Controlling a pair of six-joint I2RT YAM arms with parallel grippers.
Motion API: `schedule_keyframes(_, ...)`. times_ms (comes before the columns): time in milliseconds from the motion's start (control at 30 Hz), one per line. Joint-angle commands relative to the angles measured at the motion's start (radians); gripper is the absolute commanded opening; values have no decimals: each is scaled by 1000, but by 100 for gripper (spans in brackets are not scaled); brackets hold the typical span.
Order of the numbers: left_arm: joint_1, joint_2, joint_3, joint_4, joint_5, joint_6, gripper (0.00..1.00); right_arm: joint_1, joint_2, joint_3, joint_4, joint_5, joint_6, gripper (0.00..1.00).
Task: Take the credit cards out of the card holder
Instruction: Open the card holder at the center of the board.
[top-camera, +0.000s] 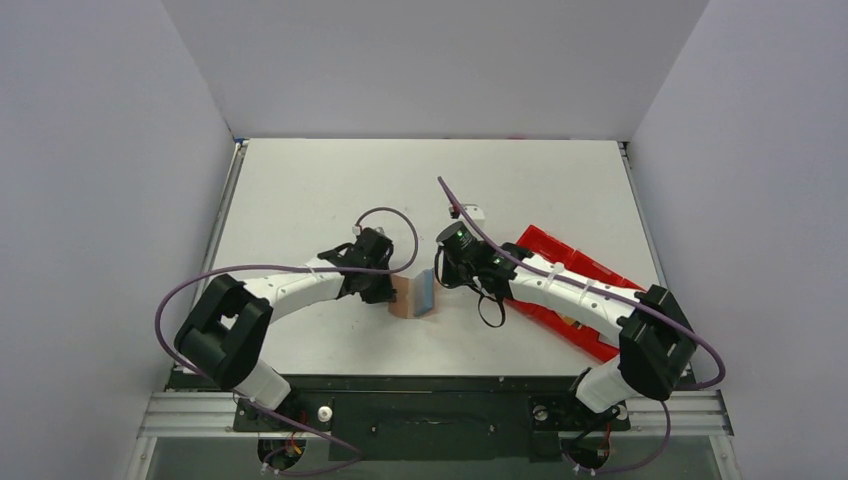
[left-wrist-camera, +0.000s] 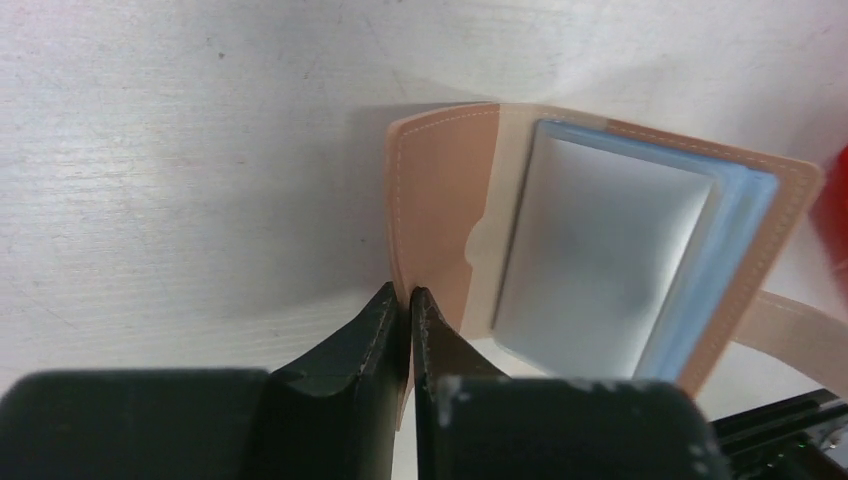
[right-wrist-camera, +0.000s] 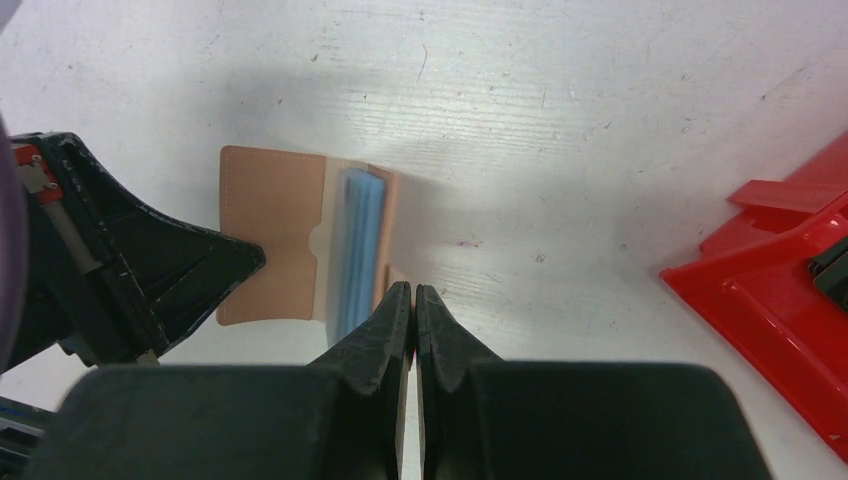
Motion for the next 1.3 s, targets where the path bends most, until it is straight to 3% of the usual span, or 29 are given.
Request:
schedule_keyframes(0, -5, 10, -49, 18, -85, -3, 1, 6, -62, -10, -10, 64, -14, 0)
schedule_keyframes(367, -5, -19, -156, 26, -103, -36, 0, -19, -66, -162, -10, 113, -18, 0)
schedule_keyframes(833, -13, -107, -149, -26, -95, -21, 0, -39, -41, -150, 35, 63, -28, 0)
schedule_keyframes(900, -12, -114, -156, -30, -94, -24, 4, -40, -54, -138, 37, 35, -29, 0)
schedule_keyframes(1000, -12, -145, -149, -58, -109, -28, 23, -41, -84, -102, 29, 17, -33, 0)
schedule_keyframes(1067, -10, -177, -137, -85, -125, -28, 29, -40, -89, -69, 11, 11, -39, 0)
schedule_keyframes(1267, -3, -262, -105, -143, -152, -20, 31, -32, -93, -8, -8, -37, -44, 0)
